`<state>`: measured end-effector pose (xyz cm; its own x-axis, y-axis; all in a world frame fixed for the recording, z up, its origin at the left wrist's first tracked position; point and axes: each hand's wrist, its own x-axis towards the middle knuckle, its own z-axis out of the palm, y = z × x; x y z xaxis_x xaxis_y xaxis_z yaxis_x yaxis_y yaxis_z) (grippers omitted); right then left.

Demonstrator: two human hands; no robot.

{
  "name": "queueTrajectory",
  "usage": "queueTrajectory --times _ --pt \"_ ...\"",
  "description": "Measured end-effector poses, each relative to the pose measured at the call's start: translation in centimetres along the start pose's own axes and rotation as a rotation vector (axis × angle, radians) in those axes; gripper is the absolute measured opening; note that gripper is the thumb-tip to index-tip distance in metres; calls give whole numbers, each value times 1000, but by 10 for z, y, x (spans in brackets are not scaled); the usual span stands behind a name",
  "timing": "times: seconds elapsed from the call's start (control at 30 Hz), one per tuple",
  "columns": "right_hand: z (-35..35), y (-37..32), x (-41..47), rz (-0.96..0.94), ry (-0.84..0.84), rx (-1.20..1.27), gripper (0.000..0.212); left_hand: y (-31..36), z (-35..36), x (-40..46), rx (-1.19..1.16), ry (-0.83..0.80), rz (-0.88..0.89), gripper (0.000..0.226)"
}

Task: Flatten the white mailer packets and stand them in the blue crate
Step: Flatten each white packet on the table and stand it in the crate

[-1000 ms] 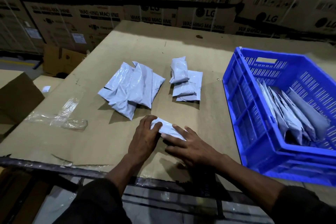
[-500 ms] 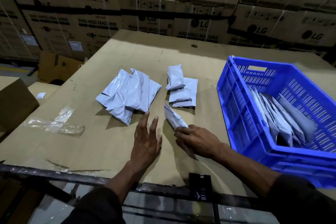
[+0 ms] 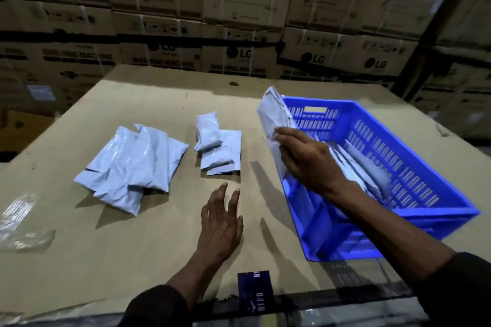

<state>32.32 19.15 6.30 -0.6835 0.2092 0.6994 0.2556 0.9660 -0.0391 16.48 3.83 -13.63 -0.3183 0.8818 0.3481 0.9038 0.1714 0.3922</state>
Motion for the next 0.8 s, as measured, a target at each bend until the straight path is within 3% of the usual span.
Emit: queueTrajectory --times 0.27,0.4,0.47,0.6,0.8 --pt "-65 71 -17 95 61 -161 26 34 30 24 135 -135 -18 68" --pt "-81 113 -40 129 28 -243 28 47 44 33 199 -152 -47 54" --pt "-84 137 -55 137 -32 -306 21 51 53 36 214 -145 -40 50" --pt "-88 182 -78 156 -203 -418 33 53 64 39 259 -107 -27 51" --pt "-83 234 -98 229 -512 -496 32 56 72 47 336 -65 -41 46"
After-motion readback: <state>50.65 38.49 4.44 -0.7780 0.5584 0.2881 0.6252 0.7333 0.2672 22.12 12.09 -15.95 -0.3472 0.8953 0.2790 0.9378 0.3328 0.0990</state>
